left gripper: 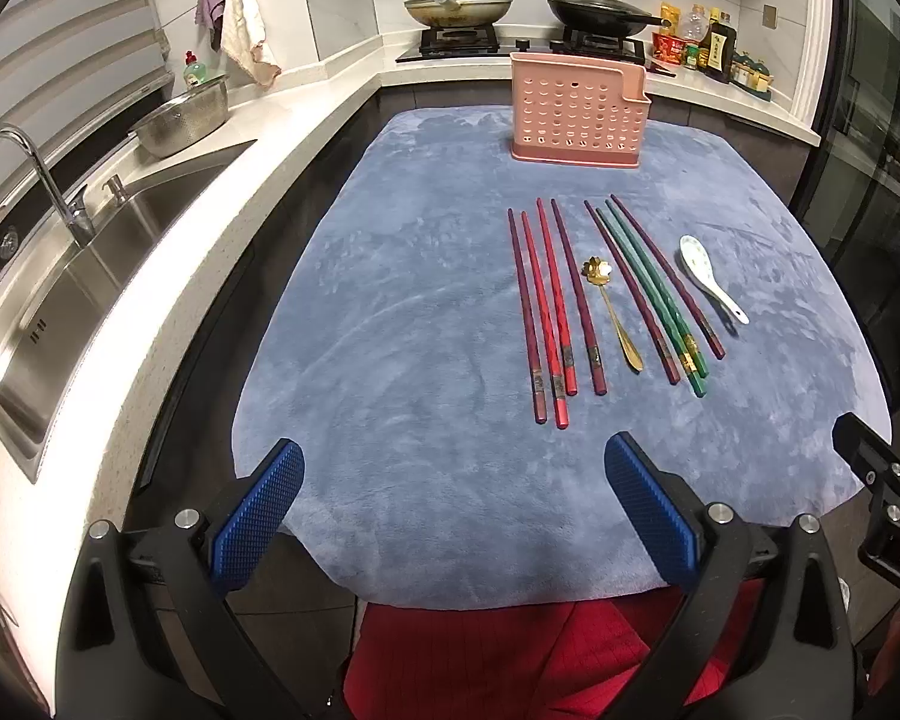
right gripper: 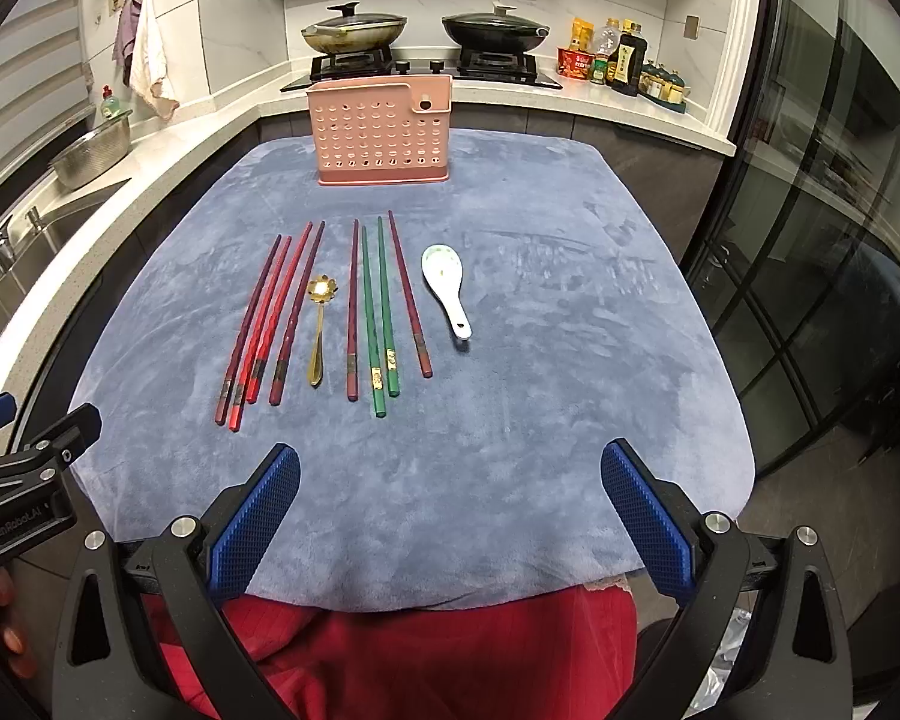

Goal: Organize utensils

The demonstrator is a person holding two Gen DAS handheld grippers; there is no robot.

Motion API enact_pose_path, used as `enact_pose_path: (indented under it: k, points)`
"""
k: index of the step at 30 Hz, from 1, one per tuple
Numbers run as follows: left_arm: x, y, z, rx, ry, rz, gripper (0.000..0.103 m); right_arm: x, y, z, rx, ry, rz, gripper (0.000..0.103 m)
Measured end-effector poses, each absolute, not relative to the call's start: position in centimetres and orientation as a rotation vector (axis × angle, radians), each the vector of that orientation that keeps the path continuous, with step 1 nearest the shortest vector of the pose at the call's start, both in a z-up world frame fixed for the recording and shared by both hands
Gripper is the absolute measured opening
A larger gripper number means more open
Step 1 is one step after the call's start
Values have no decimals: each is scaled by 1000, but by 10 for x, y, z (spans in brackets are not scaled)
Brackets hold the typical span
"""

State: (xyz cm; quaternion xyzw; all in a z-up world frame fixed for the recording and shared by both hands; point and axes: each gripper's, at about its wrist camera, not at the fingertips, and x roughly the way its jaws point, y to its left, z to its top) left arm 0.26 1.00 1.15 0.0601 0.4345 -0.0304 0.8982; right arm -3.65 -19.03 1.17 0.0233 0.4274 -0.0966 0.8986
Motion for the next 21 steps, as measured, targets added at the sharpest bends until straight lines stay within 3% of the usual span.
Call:
enact_pose_path:
  k: [21]
  points:
    - [2, 11, 9, 118, 898, -54, 96, -32, -194, 11, 50, 884, -204, 96]
